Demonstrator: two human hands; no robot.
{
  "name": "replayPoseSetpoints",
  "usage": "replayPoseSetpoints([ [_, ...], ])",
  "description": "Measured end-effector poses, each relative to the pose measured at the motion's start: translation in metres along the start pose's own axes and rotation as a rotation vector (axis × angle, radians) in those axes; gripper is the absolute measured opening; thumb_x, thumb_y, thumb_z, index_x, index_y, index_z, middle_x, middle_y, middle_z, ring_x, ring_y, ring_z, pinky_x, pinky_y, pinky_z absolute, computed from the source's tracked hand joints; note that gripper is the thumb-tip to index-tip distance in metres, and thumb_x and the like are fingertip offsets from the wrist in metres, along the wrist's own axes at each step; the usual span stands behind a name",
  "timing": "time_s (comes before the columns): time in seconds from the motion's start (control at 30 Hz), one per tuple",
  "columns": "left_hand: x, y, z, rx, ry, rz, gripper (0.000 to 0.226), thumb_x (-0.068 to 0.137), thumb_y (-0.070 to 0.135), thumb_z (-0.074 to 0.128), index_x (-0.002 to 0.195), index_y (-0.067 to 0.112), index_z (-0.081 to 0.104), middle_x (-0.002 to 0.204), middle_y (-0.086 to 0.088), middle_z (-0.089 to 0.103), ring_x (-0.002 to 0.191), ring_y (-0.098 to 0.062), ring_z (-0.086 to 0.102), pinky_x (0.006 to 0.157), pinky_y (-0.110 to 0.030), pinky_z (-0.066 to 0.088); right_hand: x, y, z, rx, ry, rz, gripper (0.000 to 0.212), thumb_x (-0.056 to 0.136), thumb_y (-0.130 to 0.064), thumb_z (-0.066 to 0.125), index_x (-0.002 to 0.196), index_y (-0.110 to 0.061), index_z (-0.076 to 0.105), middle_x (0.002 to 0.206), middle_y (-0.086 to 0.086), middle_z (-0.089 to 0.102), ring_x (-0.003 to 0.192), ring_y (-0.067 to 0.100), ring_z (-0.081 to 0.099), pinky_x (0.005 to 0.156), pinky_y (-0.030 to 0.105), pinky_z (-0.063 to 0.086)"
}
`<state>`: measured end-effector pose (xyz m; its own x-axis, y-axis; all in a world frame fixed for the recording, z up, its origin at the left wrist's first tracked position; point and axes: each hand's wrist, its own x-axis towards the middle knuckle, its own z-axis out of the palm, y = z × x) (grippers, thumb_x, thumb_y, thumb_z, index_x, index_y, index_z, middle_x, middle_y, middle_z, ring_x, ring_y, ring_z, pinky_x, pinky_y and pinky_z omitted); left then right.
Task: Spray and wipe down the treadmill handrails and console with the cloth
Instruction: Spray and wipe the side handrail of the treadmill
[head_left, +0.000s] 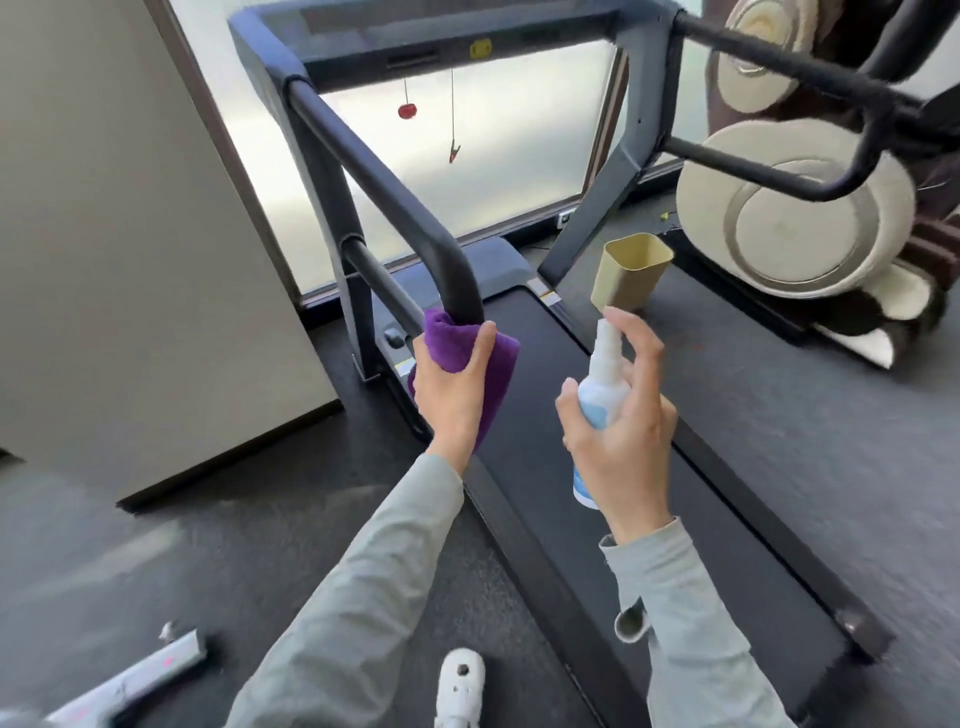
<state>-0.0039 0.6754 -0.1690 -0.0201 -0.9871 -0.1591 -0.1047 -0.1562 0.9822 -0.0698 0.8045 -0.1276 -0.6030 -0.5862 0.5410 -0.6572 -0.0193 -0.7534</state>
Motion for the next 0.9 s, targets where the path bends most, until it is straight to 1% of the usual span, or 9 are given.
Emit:
replayPoseSetpoints([
  [0.07,0.009,0.011,0.005,-0.011,0.074,0.010,0.054,0.070,0.080,0.049,0.106,0.040,0.053,0.092,0.020,0.061,0.101,-0.017,0.059,0.096,-0.035,0.043,0.003,0.003,-0.001,-0.005,0.013,-0.020,0.063,0.082,-0.003,0.066,0.132,-0.030,0.039,0.121,-0.006,0.061,0.078,0.015,0.059,0.078,0.006,0.043],
  [0.17,0.022,0.039,0.014,0.004,0.184,0.069,0.056,0.082,0.075,0.047,0.116,0.030,0.052,0.096,0.014,0.059,0.095,-0.018,0.055,0.088,-0.031,0.038,0.011,0.007,0.000,0.014,0.008,-0.022,0.064,0.081,-0.001,0.066,0.131,-0.031,0.039,0.115,-0.002,0.064,0.070,0.008,0.052,0.070,0.014,0.048],
  [0.3,0.043,0.078,0.019,-0.082,0.218,0.003,0.074,0.077,0.078,0.052,0.124,0.021,0.049,0.121,0.003,0.057,0.109,-0.022,0.058,0.098,-0.040,0.045,0.023,0.013,0.002,0.022,0.020,-0.047,0.064,0.082,-0.002,0.066,0.131,-0.032,0.039,0.106,-0.014,0.058,0.071,0.010,0.052,0.067,0.006,0.044],
  [0.37,0.055,0.095,0.016,-0.156,0.203,-0.032,0.080,0.077,0.073,0.058,0.128,0.013,0.042,0.129,-0.001,0.049,0.111,-0.021,0.056,0.091,-0.036,0.047,0.029,0.014,0.003,0.023,0.017,-0.047,0.064,0.082,-0.003,0.067,0.131,-0.033,0.039,0.100,-0.010,0.058,0.069,0.010,0.052,0.064,0.008,0.046],
  [0.47,0.057,0.107,0.008,-0.215,0.162,0.026,0.069,0.081,0.058,0.067,0.122,0.014,0.034,0.130,-0.002,0.033,0.099,-0.009,0.050,0.076,-0.023,0.043,0.037,0.016,0.009,0.026,0.001,-0.065,0.064,0.082,-0.003,0.066,0.132,-0.033,0.038,0.103,-0.010,0.057,0.067,0.008,0.051,0.063,0.009,0.045],
  [0.63,0.042,0.085,-0.017,-0.122,-0.058,0.180,0.049,0.088,0.026,0.065,0.130,0.019,0.043,0.135,-0.003,0.041,0.117,-0.019,0.052,0.100,-0.043,0.049,0.045,0.014,0.027,0.049,-0.024,-0.115,0.065,0.082,-0.002,0.068,0.133,-0.030,0.038,0.104,-0.014,0.054,0.068,0.011,0.052,0.062,0.011,0.049],
  [0.77,0.039,0.074,-0.024,0.115,-0.074,0.456,0.054,0.097,0.033,0.057,0.145,0.017,0.039,0.148,0.001,0.040,0.135,-0.011,0.038,0.114,-0.028,0.032,0.053,0.012,0.041,0.061,-0.054,-0.150,0.067,0.081,0.001,0.069,0.132,-0.029,0.038,0.110,-0.019,0.052,0.070,0.010,0.052,0.062,0.018,0.052],
  [0.83,0.040,0.074,-0.018,0.163,-0.061,0.493,0.055,0.099,0.036,0.052,0.148,0.018,0.036,0.153,0.003,0.033,0.133,-0.001,0.032,0.105,-0.003,0.022,0.060,0.012,0.049,0.069,-0.059,-0.148,0.067,0.081,0.002,0.068,0.132,-0.029,0.038,0.113,-0.024,0.051,0.071,0.010,0.053,0.063,0.019,0.052],
  [0.9,0.048,0.080,-0.012,0.192,-0.034,0.493,0.052,0.100,0.037,0.051,0.147,0.020,0.039,0.151,0.002,0.032,0.126,0.002,0.031,0.093,0.007,0.016,0.068,0.012,0.056,0.073,-0.060,-0.147,0.067,0.081,0.002,0.069,0.132,-0.029,0.039,0.111,-0.020,0.054,0.070,0.011,0.055,0.063,0.017,0.051],
])
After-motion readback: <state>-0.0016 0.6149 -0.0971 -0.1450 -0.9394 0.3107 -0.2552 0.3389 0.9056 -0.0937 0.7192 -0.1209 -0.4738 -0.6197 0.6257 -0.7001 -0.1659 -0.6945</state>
